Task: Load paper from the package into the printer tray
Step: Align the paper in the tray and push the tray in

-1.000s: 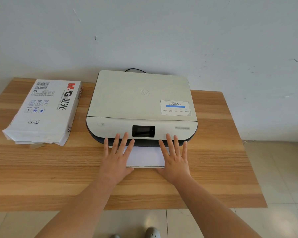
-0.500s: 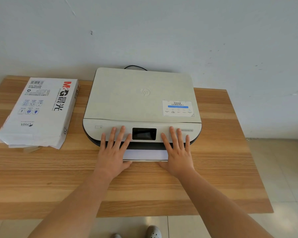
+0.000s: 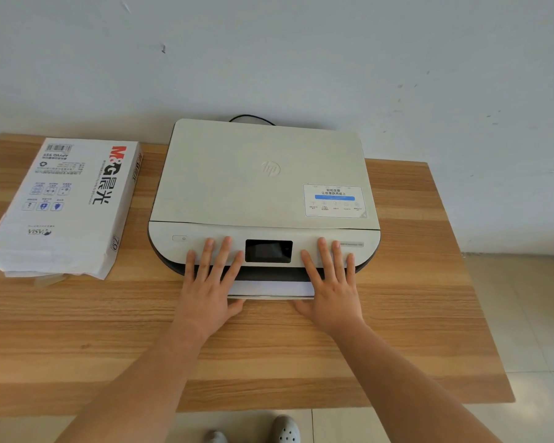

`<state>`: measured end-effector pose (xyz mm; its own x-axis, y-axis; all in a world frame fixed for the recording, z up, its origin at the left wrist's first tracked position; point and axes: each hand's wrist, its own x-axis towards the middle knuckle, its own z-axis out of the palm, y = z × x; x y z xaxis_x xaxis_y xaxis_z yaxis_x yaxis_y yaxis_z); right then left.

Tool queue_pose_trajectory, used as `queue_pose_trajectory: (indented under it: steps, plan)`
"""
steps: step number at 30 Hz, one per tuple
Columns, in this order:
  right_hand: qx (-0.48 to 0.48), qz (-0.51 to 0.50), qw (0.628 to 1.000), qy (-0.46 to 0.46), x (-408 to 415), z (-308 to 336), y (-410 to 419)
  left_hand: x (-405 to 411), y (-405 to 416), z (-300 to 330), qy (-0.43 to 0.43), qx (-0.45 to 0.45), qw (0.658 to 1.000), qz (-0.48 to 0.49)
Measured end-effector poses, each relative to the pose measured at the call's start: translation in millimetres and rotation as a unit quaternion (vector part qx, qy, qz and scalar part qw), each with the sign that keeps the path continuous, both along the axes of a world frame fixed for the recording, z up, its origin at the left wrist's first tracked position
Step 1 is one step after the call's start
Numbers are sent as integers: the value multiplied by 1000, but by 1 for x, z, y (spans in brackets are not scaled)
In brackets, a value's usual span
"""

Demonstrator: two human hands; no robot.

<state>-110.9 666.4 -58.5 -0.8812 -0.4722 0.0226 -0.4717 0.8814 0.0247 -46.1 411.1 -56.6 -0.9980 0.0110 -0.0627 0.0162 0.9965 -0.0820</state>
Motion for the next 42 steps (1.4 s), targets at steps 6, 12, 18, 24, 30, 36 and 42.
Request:
queue_pose_trajectory:
  steps: [6,12,18,24,30,36,42]
  plan:
    - [-19,-1,1000,16,-1,-5,0,0,0,-5,28,14,999,-7]
    - [-20,-5,1000,19,-1,-7,-1,-1,2,-7,34,15,999,-1]
    - [-28,-2,999,25,-1,-8,1,-2,3,-9,41,22,999,4]
    - [-23,0,999,31,-2,-10,1,-2,4,-9,30,16,999,11]
    - [-22,-3,999,37,-2,-12,0,-3,5,-10,33,13,999,15]
    - [-11,-6,999,50,-3,-17,-1,-5,6,-15,60,21,998,9]
    - [-30,-12,997,70,-5,-24,-4,-6,7,-18,84,29,996,11]
